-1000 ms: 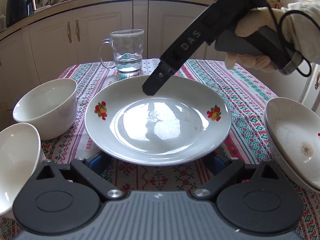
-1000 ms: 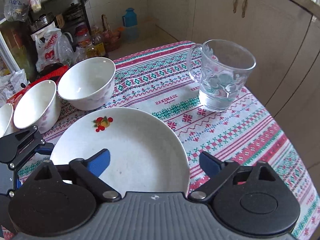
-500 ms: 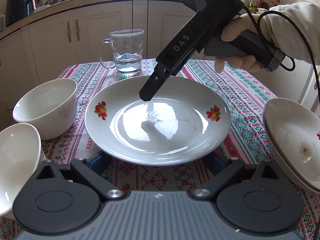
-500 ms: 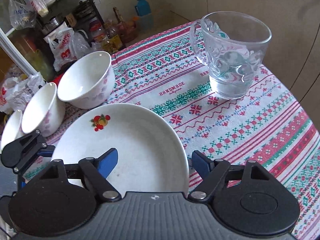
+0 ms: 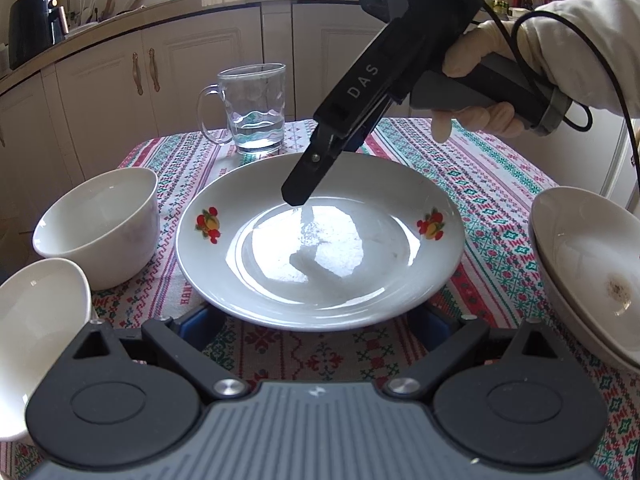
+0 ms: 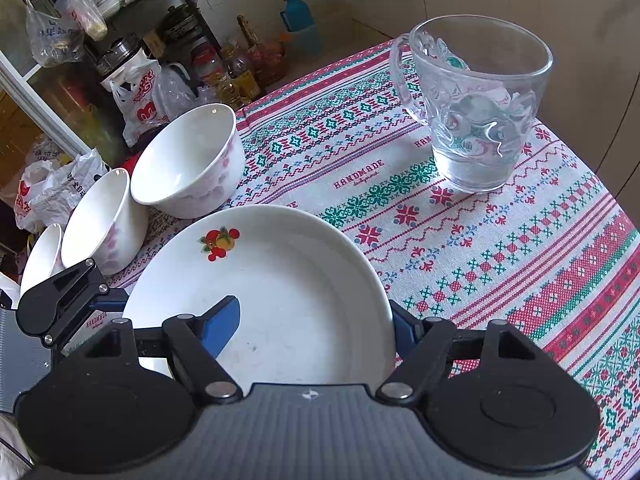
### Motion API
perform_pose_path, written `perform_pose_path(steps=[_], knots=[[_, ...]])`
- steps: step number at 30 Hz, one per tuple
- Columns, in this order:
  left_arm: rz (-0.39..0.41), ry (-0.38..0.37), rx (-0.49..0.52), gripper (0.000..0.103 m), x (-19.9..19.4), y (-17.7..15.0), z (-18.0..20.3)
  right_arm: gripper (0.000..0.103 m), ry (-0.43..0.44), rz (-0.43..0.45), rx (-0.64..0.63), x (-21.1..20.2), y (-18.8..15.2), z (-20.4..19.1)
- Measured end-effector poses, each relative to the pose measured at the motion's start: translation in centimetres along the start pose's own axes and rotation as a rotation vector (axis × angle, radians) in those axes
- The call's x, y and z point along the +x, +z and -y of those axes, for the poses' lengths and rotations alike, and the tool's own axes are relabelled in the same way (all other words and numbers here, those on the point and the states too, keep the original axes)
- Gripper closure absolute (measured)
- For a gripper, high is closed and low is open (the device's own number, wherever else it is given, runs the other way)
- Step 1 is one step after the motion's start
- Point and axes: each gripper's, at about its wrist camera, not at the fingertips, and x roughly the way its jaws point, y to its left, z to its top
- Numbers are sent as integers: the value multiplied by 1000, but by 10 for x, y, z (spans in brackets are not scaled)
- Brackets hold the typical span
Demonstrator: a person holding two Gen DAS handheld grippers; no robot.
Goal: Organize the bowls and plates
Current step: 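Lift the flowered plate with the right gripper and carry it toward the stacked plates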
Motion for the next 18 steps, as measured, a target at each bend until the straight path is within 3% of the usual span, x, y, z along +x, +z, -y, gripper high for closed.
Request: perform_pose_path(steps=[18], knots=[[18,-78,52,6,-31,5,9,21,-45,44,47,-37,-25,-19]])
